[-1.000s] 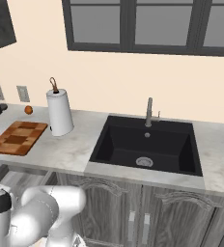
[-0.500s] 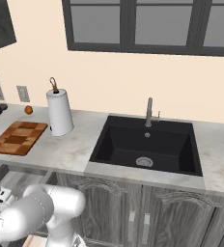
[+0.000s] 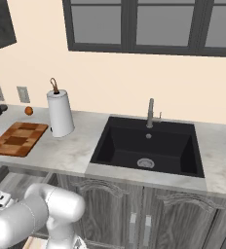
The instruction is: Open the drawer on the left and place the cutting tools on the cutting board.
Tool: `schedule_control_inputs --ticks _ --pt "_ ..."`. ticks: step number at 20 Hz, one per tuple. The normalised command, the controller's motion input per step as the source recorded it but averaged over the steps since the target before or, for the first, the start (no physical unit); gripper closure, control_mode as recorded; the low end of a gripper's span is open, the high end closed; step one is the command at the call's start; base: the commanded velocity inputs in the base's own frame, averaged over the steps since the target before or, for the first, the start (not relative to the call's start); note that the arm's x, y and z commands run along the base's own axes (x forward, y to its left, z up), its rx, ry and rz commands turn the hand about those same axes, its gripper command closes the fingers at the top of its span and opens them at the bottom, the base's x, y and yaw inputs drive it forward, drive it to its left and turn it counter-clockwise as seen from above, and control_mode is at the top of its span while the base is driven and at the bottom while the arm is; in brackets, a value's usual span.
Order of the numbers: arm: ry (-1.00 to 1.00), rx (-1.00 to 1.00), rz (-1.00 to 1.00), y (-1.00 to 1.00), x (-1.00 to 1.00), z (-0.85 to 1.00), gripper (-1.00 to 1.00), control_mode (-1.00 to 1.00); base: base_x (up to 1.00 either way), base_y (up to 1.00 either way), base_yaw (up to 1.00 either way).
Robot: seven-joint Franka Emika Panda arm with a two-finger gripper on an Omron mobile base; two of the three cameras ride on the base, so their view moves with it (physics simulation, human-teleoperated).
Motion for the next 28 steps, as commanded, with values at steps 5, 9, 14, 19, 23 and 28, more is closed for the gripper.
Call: schedule_control_inputs --ticks 5,9,14,19,23,28 --pt "-0.01 0.0 0.0 0.21 0.05 -0.3 1.0 -1.0 0.0 0.0 0.0" --pt "0.0 0.0 0.0 0.01 0.0 -0.04 1.0 -1.0 0.0 0.0 0.0" --pt "-0.12 0.0 0.0 0.0 -0.29 0.14 1.0 -1.0 0.0 0.0 0.0" --pt "-0.33 0.0 0.0 0.0 -0.43 0.95 1.0 -1.0 0.0 0.0 0.0" --pt "-0.31 0.0 0.0 0.01 -0.15 1.0 1.0 -1.0 0.0 0.0 0.0" --pt "-0.26 0.0 -0.02 0.0 0.17 1.0 1.0 -1.0 0.0 0.0 0.0"
